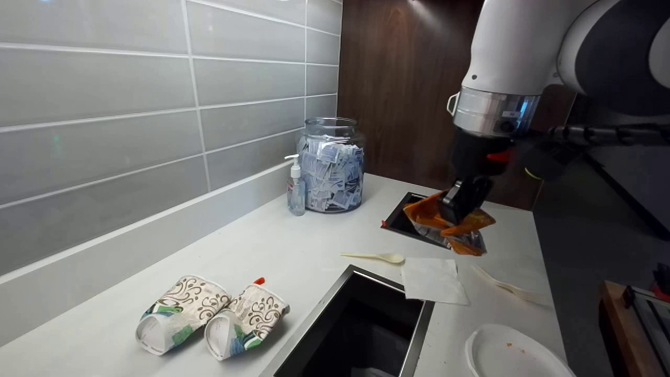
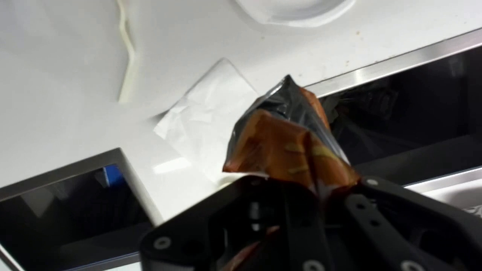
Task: Put the orange packet inside the trash chute.
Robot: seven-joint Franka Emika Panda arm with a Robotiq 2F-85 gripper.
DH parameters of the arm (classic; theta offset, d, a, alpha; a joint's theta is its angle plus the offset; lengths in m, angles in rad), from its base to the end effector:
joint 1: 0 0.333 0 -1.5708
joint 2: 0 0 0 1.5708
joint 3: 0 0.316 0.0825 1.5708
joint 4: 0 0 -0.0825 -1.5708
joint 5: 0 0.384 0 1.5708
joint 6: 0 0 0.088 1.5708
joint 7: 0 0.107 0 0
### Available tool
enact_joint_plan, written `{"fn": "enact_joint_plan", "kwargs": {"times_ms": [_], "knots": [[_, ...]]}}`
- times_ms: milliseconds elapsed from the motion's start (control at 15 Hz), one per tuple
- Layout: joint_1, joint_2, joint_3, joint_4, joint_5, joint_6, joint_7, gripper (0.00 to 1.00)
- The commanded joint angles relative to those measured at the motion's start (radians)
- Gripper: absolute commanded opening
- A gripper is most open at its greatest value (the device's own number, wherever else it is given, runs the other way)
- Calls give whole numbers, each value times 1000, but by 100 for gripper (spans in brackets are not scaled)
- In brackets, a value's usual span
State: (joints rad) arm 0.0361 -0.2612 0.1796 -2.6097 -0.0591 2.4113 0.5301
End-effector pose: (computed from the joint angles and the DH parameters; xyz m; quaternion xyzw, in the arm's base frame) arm 0.4148 0.0886 0.3460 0.9891 -0.1374 0.0426 0.0300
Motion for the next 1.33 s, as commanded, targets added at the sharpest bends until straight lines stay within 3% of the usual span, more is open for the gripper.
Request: {"fn": "enact_joint_plan", "kwargs": {"times_ms": [0,400,1267], "knots": [[56,134,5,61,81,98,-100,0],[118,262,1,149,239,142,-327,0],[111,388,7,273,258,146,-462,0]]}}
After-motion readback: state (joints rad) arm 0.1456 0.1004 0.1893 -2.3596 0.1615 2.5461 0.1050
